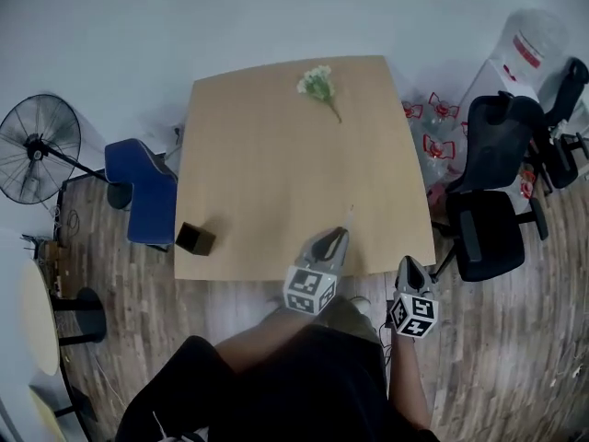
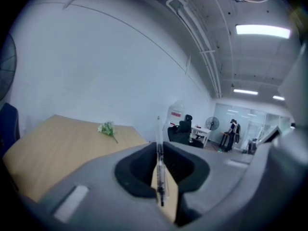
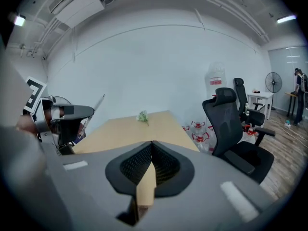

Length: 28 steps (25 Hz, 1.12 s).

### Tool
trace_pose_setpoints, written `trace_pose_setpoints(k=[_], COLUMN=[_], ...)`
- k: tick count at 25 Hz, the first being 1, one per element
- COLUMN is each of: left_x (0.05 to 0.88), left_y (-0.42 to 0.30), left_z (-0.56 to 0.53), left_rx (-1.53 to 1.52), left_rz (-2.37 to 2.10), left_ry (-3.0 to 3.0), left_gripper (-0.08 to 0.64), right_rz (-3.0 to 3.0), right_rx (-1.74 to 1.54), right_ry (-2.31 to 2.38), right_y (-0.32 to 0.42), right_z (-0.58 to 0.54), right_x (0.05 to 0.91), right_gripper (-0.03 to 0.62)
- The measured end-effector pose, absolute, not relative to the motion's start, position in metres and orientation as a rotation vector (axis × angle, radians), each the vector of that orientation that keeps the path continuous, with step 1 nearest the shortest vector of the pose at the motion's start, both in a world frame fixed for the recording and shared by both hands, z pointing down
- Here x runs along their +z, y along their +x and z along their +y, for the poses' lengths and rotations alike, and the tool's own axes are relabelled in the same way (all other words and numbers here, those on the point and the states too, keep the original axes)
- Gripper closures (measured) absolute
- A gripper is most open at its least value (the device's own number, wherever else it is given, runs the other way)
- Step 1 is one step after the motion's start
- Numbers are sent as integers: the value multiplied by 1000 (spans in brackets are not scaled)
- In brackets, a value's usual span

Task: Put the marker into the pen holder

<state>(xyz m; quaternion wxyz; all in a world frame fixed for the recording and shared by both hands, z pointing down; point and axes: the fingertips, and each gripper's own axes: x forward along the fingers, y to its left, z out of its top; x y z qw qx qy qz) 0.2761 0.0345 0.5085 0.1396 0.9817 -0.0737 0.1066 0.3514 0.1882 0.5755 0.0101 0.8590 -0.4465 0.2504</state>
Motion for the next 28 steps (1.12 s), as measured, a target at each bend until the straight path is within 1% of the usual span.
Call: trace_pose_setpoints(k=[4,15,22,28], left_x=[497,472,477,494], left_y=[209,50,-58,-131], left_z=[0,-99,-159,-208], left_rx=[272,142,86,25], left_rz=[-227,-382,-535,-731], left_ry=[2830,2839,2819,2751], left_gripper=[515,515,515,517], right_rz=[-1437,-1597,-1782,-1897], right_rx=[779,687,621,593], right_ry=[2654,2553,2367,2187], right_y=[286,154,55,-10], right_z=[143,22,-75,-122], right_x=[568,539,533,538], right_gripper=[589,589,589,589])
